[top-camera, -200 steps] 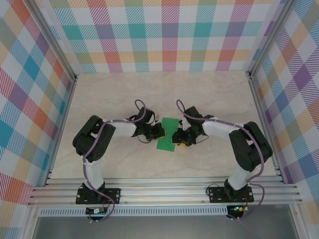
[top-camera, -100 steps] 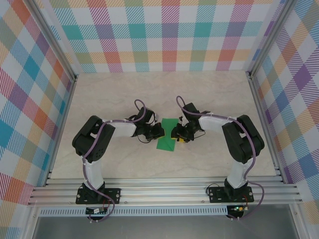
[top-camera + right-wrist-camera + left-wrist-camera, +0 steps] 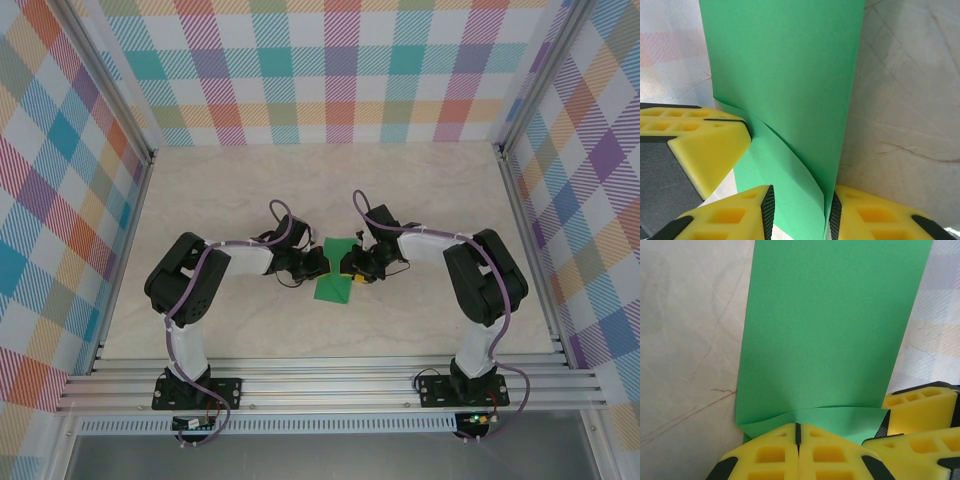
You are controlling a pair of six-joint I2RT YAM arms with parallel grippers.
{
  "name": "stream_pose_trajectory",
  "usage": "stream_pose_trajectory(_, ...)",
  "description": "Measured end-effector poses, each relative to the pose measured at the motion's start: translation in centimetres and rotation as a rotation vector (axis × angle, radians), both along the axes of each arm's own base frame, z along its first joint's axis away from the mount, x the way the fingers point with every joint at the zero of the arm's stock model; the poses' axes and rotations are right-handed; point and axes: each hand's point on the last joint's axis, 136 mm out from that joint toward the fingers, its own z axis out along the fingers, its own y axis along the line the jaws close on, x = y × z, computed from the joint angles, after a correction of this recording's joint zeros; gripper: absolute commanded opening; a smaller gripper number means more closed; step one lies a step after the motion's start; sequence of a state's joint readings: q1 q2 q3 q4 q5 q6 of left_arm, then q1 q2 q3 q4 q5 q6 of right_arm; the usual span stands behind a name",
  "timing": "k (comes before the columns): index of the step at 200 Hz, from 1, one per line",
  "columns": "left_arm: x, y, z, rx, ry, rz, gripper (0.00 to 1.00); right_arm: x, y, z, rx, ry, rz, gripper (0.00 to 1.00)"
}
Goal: Fold a paper plane with a square sheet of paper (pick it up from the middle)
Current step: Turn over the paper at the center of the table.
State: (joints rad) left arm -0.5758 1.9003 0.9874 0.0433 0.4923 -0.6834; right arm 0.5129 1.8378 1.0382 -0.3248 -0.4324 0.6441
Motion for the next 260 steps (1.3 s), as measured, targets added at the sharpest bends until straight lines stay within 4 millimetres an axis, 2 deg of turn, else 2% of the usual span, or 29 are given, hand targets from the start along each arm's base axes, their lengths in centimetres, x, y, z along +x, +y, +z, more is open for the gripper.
stream_pose_trajectory(76,0.0,0.2,0.0,0.008,0.007,0.01,0.01,-0.1,0.5,0.0,0.042,-0.012,0.017,0.24)
stream_pose_trajectory(98,0.0,0.2,0.1,0.008,0.006,0.015,0.03,-0.2,0.4,-0.1,0.041,-0.011,0.018,0.15)
stream_pose_trajectory(119,0.2,0.2,0.7,0.003,0.0,0.029,0.11,-0.2,0.4,-0.1,0.038,-0.017,0.024,0.08)
stream_pose_trajectory(133,0.4,0.4,1.6,-0.001,-0.02,0.049,0.25,-0.3,0.2,0.0,0.03,-0.024,0.03,0.05)
stream_pose_trajectory(144,0.4,0.8,2.6,0.002,-0.045,0.067,0.27,-0.3,0.0,0.4,0.019,-0.035,0.032,0.05)
stream_pose_trajectory(165,0.6,2.5,4.9,0.029,-0.114,0.142,0.42,-0.2,-0.9,1.9,-0.032,-0.068,0.038,0.03)
stream_pose_trajectory(189,0.4,5.5,8.4,0.061,-0.22,0.251,0.49,1.0,-2.4,5.1,-0.134,-0.157,0.041,0.05)
stream_pose_trajectory(204,0.2,7.3,9.9,0.082,-0.269,0.316,0.51,1.7,-3.9,7.6,-0.234,-0.23,0.036,0.05)
stream_pose_trajectory(232,-0.7,11.1,10.5,0.143,-0.306,0.44,0.56,2.5,-7.7,11.0,-0.51,-0.323,0.016,0.05)
stream_pose_trajectory(260,-2.1,15.0,10.3,0.208,-0.313,0.567,0.6,1.3,-10.0,11.8,-0.762,-0.329,0.062,0.06)
